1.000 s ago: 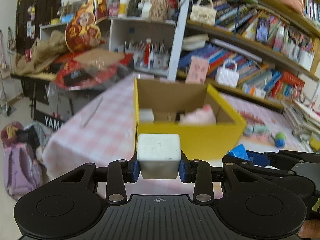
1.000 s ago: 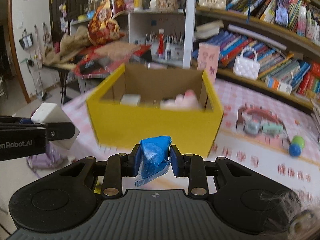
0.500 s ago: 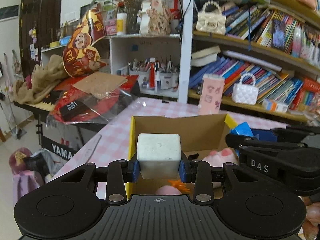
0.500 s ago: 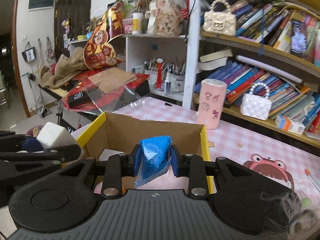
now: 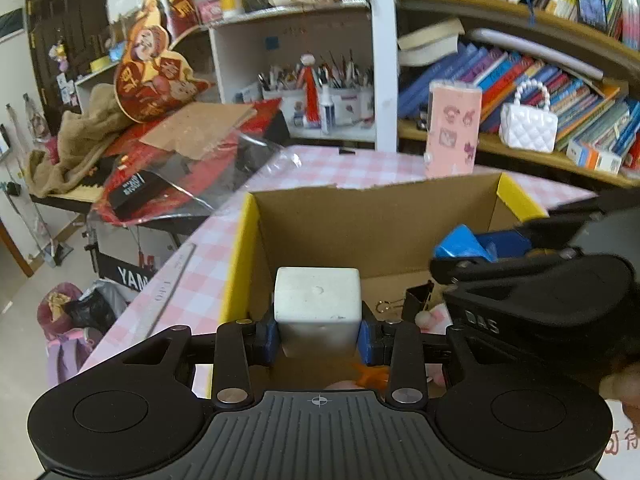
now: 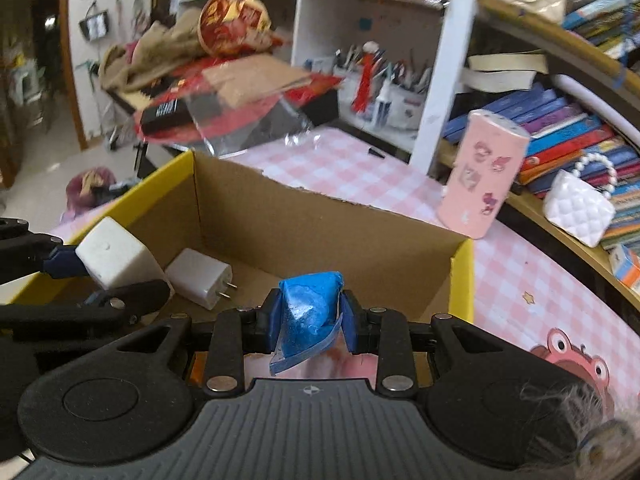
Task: Organize objects
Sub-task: 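Open the left tool to drop the cube while the right tool releases the blue cup into the box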
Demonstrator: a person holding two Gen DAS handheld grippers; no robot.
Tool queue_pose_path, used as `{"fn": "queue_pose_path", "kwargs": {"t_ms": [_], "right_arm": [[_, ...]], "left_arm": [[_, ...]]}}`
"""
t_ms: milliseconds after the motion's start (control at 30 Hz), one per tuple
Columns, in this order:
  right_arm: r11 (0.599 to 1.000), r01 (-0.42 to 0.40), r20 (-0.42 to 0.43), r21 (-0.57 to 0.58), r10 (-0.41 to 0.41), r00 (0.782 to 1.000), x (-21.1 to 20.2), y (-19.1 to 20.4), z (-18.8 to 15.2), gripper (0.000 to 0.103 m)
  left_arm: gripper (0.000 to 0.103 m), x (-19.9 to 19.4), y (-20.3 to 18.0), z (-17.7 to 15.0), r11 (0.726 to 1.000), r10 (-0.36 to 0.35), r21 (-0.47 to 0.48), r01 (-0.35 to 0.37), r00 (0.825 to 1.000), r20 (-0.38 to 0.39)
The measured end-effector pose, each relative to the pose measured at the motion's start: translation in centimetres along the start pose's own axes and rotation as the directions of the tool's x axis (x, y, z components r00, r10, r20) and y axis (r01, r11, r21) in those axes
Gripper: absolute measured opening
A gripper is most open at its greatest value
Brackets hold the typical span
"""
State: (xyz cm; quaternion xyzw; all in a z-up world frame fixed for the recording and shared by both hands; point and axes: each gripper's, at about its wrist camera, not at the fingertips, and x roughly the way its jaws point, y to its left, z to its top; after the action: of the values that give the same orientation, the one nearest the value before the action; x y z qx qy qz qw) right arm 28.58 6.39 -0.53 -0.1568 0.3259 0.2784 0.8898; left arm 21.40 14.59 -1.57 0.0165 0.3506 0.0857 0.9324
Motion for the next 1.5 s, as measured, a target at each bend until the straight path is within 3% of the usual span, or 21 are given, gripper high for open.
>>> {"fn": "queue_pose_path", "kwargs": {"t_ms": [233, 533, 767, 933, 1067, 1333, 1500], "right_arm": [[0.998, -0.062, -0.138, 0.008, 0.063, 0.988, 2.2, -0.4, 0.5, 0.028], [0.998, -0.052, -0.154, 0.038, 0.057, 0.986, 2.4, -0.7, 0.4, 0.03], [0.995, -0.02, -0.054, 0.098, 0.025, 0.998, 0.6, -1.5, 0.1, 0.035], [0.987, 0.017, 0.044, 0.162, -0.024, 0.999, -2.6, -1.8, -0.1, 0.035], [0.98, 0.045, 0.118, 0.196, -0.069, 0.991, -5.5, -1.6, -0.6, 0.035], [0.966, 0.099, 0.208, 0.237, -0.151, 0.966, -10.6, 0.1, -2.8, 0.04], [0.956, 0.123, 0.201, 0.265, -0.18, 0.963, -12.3, 1.6, -4.7, 0.041]], "left_arm": [[0.035, 1.3, -0.4, -0.1, 1.0, 0.015, 0.003, -0.015, 0.999, -0.045], [0.039, 1.3, -0.2, 0.1, 1.0, 0.011, -0.013, -0.011, 0.999, -0.048], [0.066, -0.5, 0.8, 0.3, 0.999, 0.003, -0.044, -0.002, 1.0, 0.017], [0.07, -3.1, 1.2, 0.5, 0.998, -0.019, -0.059, 0.024, 0.996, 0.082], [0.08, -5.3, 1.8, 0.3, 0.997, -0.024, -0.076, 0.034, 0.991, 0.13], [0.083, -8.7, 3.4, -1.4, 0.993, -0.023, -0.113, 0.043, 0.985, 0.171], [0.084, -9.9, 4.2, -3.1, 0.991, -0.029, -0.122, 0.049, 0.987, 0.159]]}}
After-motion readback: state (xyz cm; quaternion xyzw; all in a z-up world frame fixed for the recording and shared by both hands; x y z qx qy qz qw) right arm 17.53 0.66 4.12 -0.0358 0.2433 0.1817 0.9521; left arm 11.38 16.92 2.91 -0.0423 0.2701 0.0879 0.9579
